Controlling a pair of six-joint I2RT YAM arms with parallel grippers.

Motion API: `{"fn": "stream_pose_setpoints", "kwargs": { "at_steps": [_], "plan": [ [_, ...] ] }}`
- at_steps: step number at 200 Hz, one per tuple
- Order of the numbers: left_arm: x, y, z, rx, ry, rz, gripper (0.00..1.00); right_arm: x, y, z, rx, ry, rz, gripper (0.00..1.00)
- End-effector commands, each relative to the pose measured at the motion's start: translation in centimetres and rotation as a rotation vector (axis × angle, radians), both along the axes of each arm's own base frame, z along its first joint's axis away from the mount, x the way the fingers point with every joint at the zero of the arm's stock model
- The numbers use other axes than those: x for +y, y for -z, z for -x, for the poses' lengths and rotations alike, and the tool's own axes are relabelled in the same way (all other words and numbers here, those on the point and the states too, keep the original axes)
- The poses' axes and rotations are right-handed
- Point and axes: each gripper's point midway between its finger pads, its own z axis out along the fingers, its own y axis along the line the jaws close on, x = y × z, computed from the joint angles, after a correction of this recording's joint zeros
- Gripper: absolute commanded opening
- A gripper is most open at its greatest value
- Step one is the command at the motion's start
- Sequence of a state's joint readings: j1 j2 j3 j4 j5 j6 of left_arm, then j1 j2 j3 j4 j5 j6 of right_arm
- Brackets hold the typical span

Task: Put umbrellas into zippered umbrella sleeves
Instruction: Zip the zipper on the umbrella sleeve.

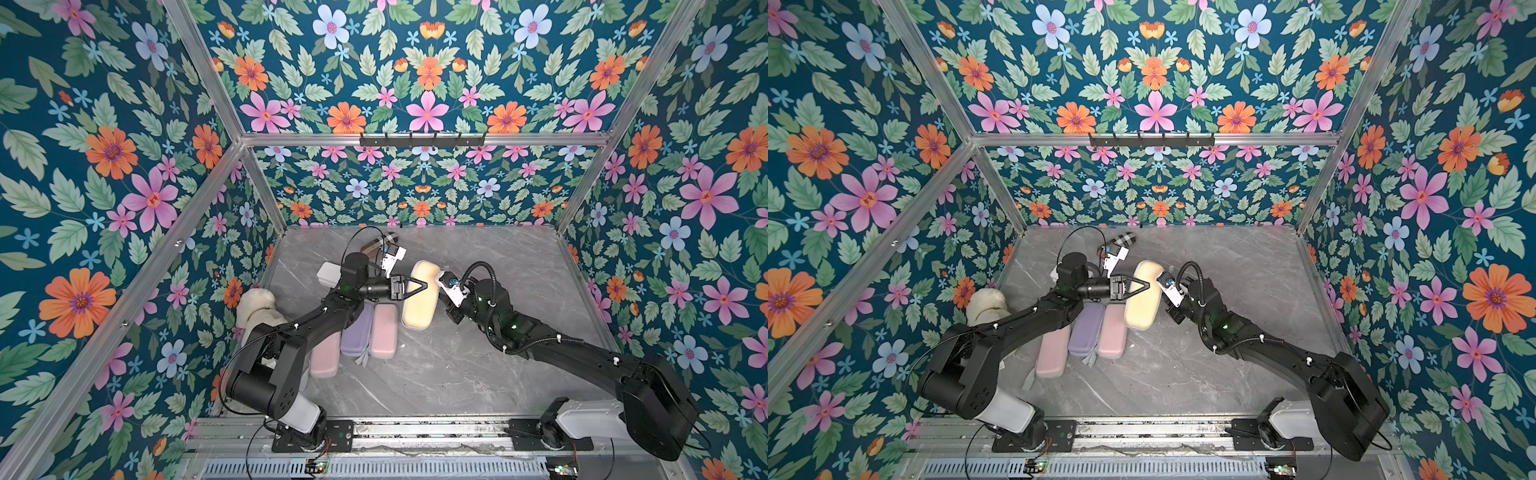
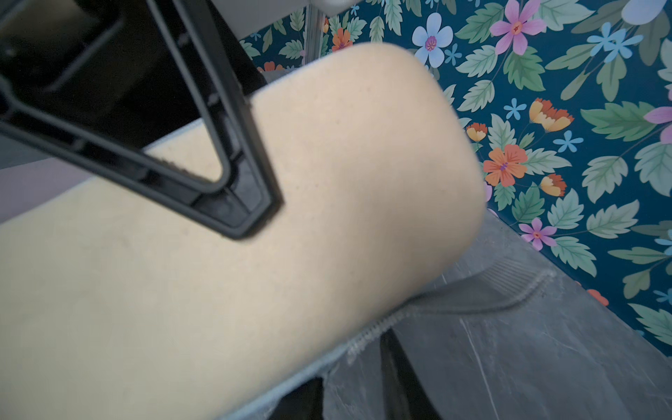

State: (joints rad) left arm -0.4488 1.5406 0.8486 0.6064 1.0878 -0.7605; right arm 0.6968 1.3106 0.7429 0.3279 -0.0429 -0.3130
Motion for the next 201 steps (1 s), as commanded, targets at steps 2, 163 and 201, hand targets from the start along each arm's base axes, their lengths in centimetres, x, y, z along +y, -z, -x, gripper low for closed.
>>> {"fn": "stream_pose_setpoints", "kwargs": {
  "at_steps": [2, 163, 201],
  "plan": [
    [-0.2, -0.6, 0.6, -0.026, 0.035, 0.021, 0.00, 0.7, -2.6, -0.2, -0.102, -0.033, -0.042, 0.21],
    [0.8, -3.2, -2.8, -0.046, -0.030, 0.112, 0.00, 1.6, 2.8, 5.6, -0.086, -0.200, 0.178, 0.00],
    [1.4, -3.4, -5.7, -0.048, -0.146, 0.132, 0.00, 3.1, 4.0, 7.9, -0.027, -0.252, 0.168, 0.00]
  ]
}}
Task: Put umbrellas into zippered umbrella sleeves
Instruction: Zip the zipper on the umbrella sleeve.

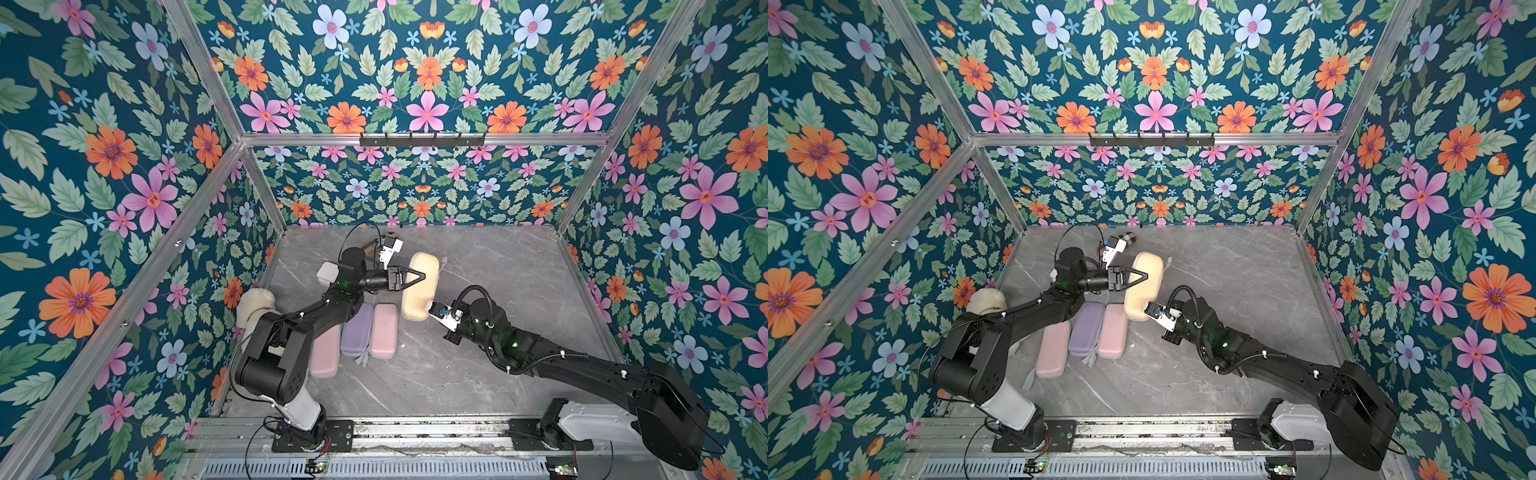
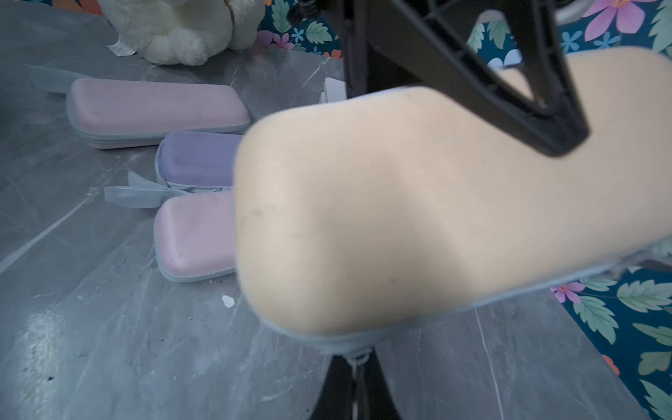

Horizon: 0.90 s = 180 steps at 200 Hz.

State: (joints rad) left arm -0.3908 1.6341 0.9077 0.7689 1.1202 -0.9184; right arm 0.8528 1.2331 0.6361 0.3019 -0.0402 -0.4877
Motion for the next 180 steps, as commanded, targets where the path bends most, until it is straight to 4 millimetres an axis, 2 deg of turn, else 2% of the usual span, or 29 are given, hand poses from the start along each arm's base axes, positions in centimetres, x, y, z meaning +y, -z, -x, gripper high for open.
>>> {"fn": "stream_pose_setpoints", "kwargs": {
  "at_steps": [1, 29, 63, 101, 136, 180],
  "plan": [
    [0.7, -2.1, -2.5, -0.085, -0.119, 0.057, 0.00, 0.6, 1.4, 1.5, 0.056, -0.033, 0.023, 0.00],
    [1.4, -2.2, -4.4, -0.088, -0.238, 0.085, 0.00, 1.7, 1.8, 2.4, 0.110, -0.031, -0.023, 0.00],
    [2.8, -1.7, -6.1, -0.062, -0.405, 0.158, 0.00, 2.9, -0.1, 1.9, 0.235, 0.044, -0.218, 0.00],
    [3.4, -0.8, -6.8, -0.049, -0.576, 0.196, 0.00, 4.4, -2.0, 0.9, 0.399, 0.138, -0.417, 0.00],
    [3.4, 0.0, -6.5, -0.022, -0.701, 0.263, 0.00, 5.1, -3.9, -1.0, 0.516, 0.273, -0.567, 0.00],
    [3.1, 0.1, -5.2, -0.008, -0.794, 0.322, 0.00, 6.5, -5.0, -1.9, 0.638, 0.303, -0.718, 0.00]
  ]
}}
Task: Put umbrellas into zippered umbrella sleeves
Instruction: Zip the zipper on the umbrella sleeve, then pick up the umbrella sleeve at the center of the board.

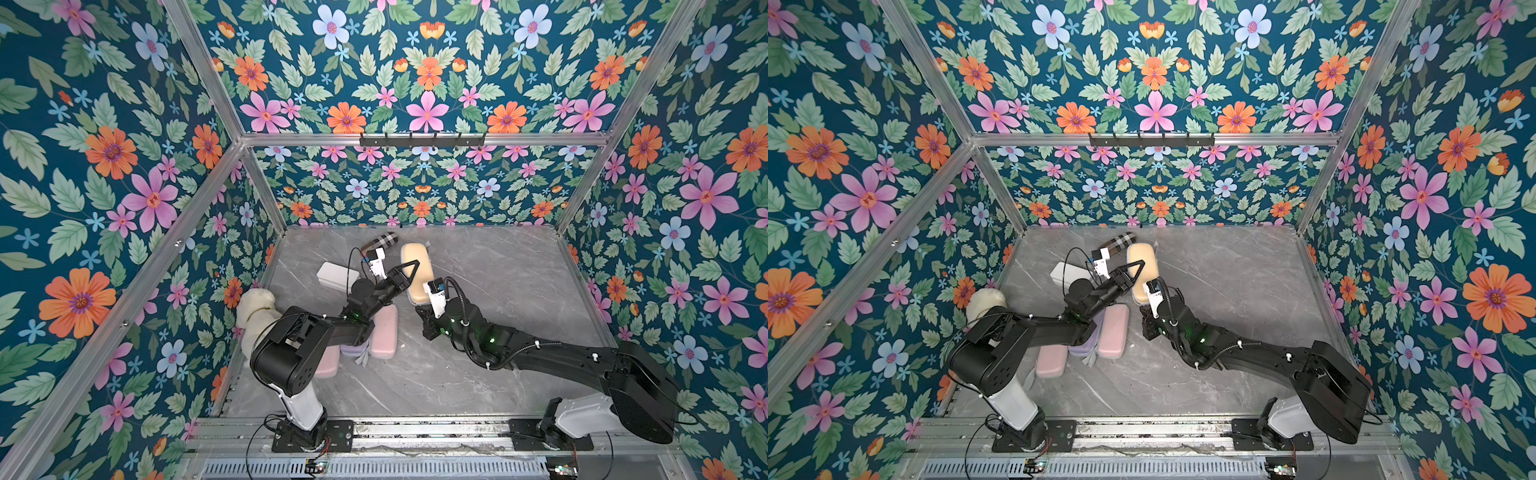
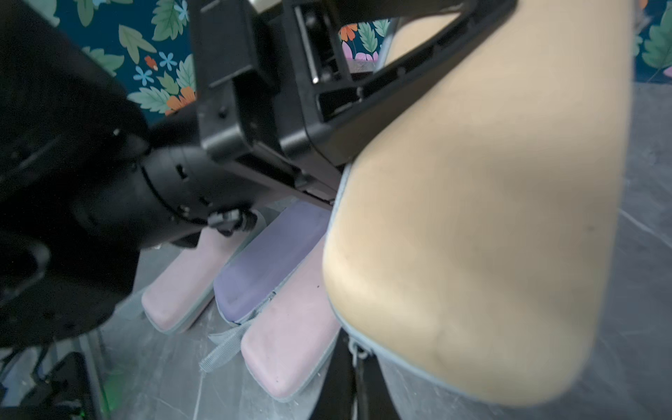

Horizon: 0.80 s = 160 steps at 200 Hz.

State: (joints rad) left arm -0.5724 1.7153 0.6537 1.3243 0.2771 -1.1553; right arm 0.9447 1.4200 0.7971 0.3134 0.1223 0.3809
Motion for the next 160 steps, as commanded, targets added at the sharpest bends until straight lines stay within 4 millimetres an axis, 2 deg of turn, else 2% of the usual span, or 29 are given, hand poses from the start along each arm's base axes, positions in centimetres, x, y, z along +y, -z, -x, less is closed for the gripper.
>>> {"fn": "stream_pose_setpoints", "kwargs": {
  "at_steps": [1, 28, 45, 56, 87, 102, 115, 141, 160],
  "plan": [
    [1.7, -1.9, -0.8, -0.066, -0.162, 0.050, 0.00, 2.4, -4.7, 0.0, 0.018, -0.018, -0.261, 0.00],
    [2.3, -2.1, -0.9, -0.068, -0.198, 0.059, 0.00, 2.4, -4.0, 0.4, 0.059, -0.041, -0.261, 0.00],
    [2.6, -2.5, -1.0, -0.072, -0.210, 0.074, 0.00, 0.9, -3.3, 0.5, 0.111, -0.024, -0.243, 0.22],
    [2.9, -2.5, -1.0, -0.065, -0.219, 0.086, 0.00, -1.0, -2.6, 0.3, 0.178, 0.000, -0.240, 0.36],
    [3.9, -3.4, -1.4, -0.062, -0.257, 0.146, 0.00, -6.1, -1.0, -0.7, 0.381, 0.100, -0.340, 0.56],
    [4.0, -4.0, -1.5, -0.064, -0.268, 0.169, 0.00, -7.6, -2.0, -1.6, 0.430, 0.127, -0.479, 0.65],
    [3.9, -4.3, -1.5, -0.067, -0.273, 0.187, 0.00, -8.0, -3.6, -2.4, 0.425, 0.135, -0.588, 0.70],
    [3.4, -4.7, -0.9, -0.066, -0.280, 0.204, 0.02, -7.1, -6.4, -3.7, 0.406, 0.110, -0.722, 0.78],
    [2.9, -4.8, -0.7, -0.061, -0.276, 0.220, 0.02, -6.3, -7.1, -4.5, 0.419, 0.089, -0.813, 0.80]
  ]
}}
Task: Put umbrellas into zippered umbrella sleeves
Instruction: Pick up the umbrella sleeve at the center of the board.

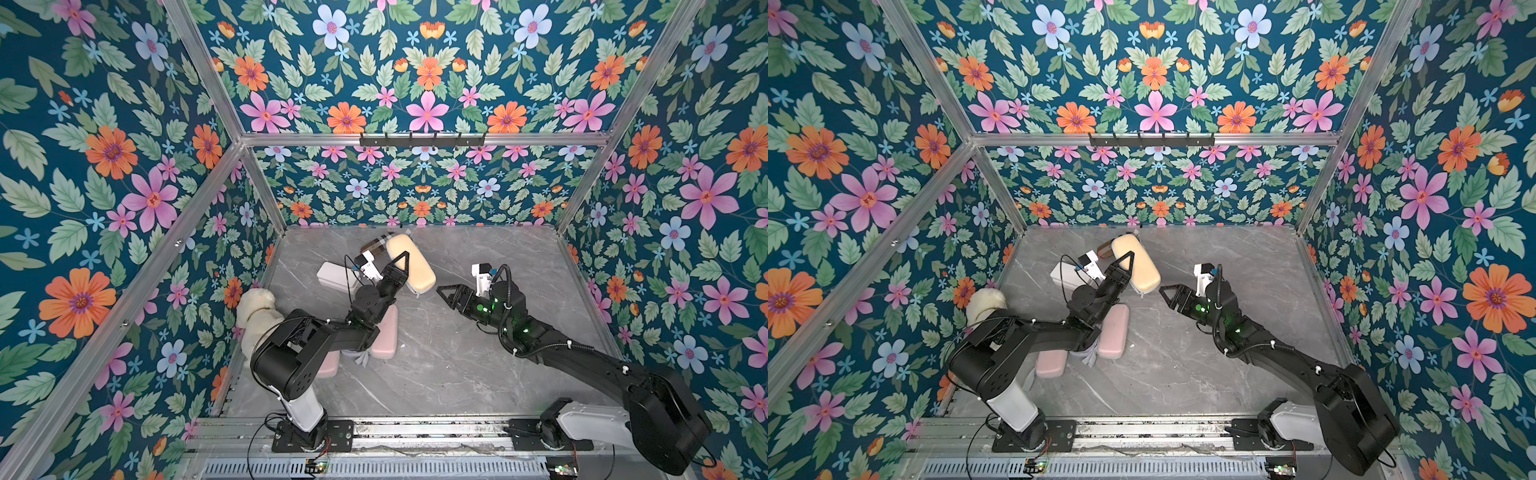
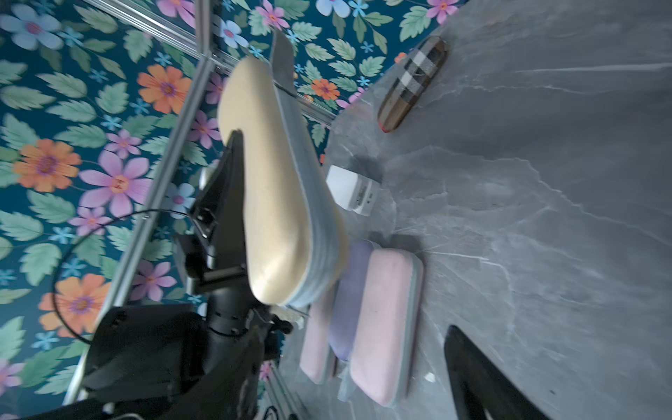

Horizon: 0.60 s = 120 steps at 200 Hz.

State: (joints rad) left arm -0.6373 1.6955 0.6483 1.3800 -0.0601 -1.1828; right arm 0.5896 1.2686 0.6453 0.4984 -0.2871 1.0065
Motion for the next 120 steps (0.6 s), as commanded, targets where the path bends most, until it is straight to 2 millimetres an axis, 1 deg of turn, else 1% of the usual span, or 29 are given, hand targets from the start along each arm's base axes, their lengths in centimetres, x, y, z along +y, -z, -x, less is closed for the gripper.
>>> {"fn": "stream_pose_setpoints", "kwargs": {
  "at_steps": [1, 23, 40, 46, 54, 63, 71, 95, 107, 120],
  "plan": [
    [0.4, -2.8, 0.5, -0.070, -0.020, 0.095, 0.02, 1.3, -3.6, -0.8, -0.015, -0.018, -0.220, 0.80],
    [-0.5, -3.4, 0.9, -0.080, -0.001, 0.137, 0.04, 2.2, -3.6, -1.8, -0.020, -0.009, -0.290, 0.80],
    [-1.6, -4.0, 1.4, -0.096, 0.025, 0.159, 0.08, 2.9, -4.7, -2.4, -0.048, -0.011, -0.358, 0.77],
    [-1.9, -4.0, 1.4, -0.094, 0.032, 0.158, 0.10, 2.9, -5.4, -2.6, -0.073, -0.009, -0.388, 0.75],
    [-2.4, -3.9, 1.6, -0.093, 0.050, 0.151, 0.14, 3.0, -6.0, -2.8, -0.090, -0.003, -0.414, 0.72],
    [-2.6, -3.8, 1.8, -0.092, 0.058, 0.142, 0.19, 2.9, -6.5, -2.9, -0.111, 0.002, -0.435, 0.69],
    [-2.4, -3.5, 1.8, -0.086, 0.056, 0.139, 0.25, 3.2, -6.8, -2.9, -0.123, -0.013, -0.436, 0.63],
    [-2.4, -3.3, 2.1, -0.092, 0.111, 0.067, 0.39, 2.8, -6.2, -2.8, -0.138, -0.016, -0.429, 0.49],
    [-2.2, -3.3, 2.3, -0.097, 0.168, 0.028, 0.48, 2.1, -5.6, -3.0, -0.124, -0.025, -0.417, 0.41],
    [-1.7, -2.9, 2.2, -0.083, 0.233, 0.000, 0.58, 1.3, -5.2, -3.0, -0.122, -0.044, -0.396, 0.35]
  ]
}}
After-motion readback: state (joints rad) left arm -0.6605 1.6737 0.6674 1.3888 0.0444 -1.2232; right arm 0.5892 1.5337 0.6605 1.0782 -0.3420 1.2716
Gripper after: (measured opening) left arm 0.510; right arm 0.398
